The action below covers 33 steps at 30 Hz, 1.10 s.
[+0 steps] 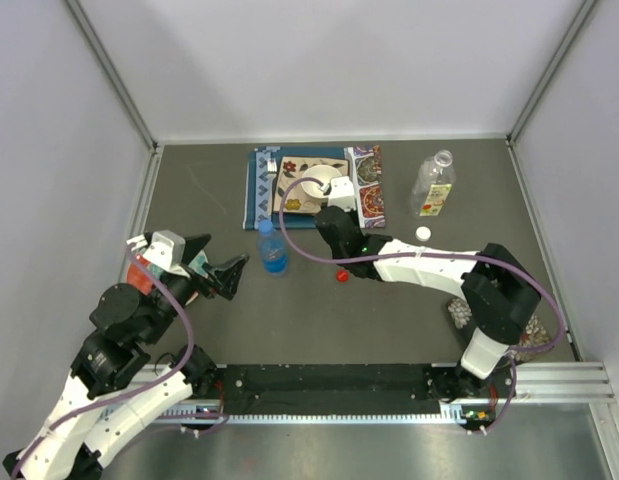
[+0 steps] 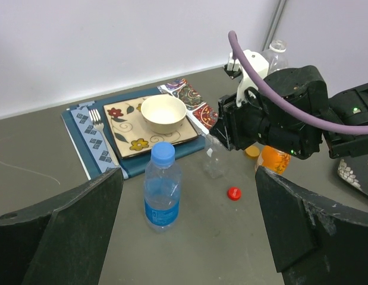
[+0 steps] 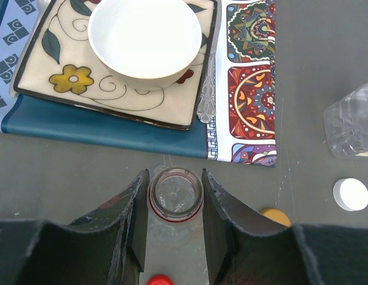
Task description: Unscrew the bottle caps
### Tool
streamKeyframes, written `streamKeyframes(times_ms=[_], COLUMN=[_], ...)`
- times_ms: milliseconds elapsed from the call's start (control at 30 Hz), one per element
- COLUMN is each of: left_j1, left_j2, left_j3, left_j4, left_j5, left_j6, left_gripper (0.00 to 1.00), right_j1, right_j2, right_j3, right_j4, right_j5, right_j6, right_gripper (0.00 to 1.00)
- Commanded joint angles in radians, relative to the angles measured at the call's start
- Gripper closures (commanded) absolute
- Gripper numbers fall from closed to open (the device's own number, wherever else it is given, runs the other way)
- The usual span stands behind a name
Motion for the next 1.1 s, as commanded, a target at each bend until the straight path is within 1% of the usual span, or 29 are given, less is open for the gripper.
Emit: streamKeyframes(times_ms=[0,33,133,300,367,433,700,733,1000,1067], left_j1=[0.004,0.002,0.002,0.002,0.002,0.002,0.002,0.004,0.002,0.002], left_j2=[0.001,0.003,0.006,0.007,0.006,0.003,0.003,0.004,0.004,0.004], left_j3=[-0.011,-0.011,-0.011,-0.021,-0.024,-0.025,-0.022,-0.022,-0.024,-0.022], left_j4=[0.032,0.030,0.032,0.030,0.030,0.030,0.027,0.027,0.027,0.025], left_j5=[-0.012,-0.011,-0.008,-0.012,-0.012,-0.012,-0.009,-0.008,0.002,0.003], left_j6=[0.005,0.005,0.002,-0.007,-0.010,-0.012,-0.010,-0.010,-0.015,-0.015], left_gripper=[0.02,0.02,0.02,0.02,0.02,0.02,0.02,0.02,0.02,0.02], right_j1=[-0.007,-0.005,-0.005,-0.007,-0.005,-0.005,-0.007,-0.004,-0.004,-0.005], right_j2=[0.003,0.000,-0.014,-0.015,-0.017,-0.018,-0.048,-0.054,-0.066,-0.066], right_j3=[-0.013,-0.015,-0.022,-0.018,-0.016,-0.016,-0.009,-0.006,0.004,0.007], right_j4=[-0.004,-0.010,-0.016,-0.033,-0.037,-0.047,-0.056,-0.082,-0.096,-0.100], right_j5=[-0.003,-0.007,-0.015,-0.018,-0.023,-0.026,-0.023,-0.024,-0.032,-0.037], right_j6=[0.049,0.056,0.061,0.058,0.058,0.063,0.064,0.061,0.060,0.060], right_gripper=[0.87,0.80,0.71,0.60,0.54,0.51,0.47,0.46,0.45,0.44])
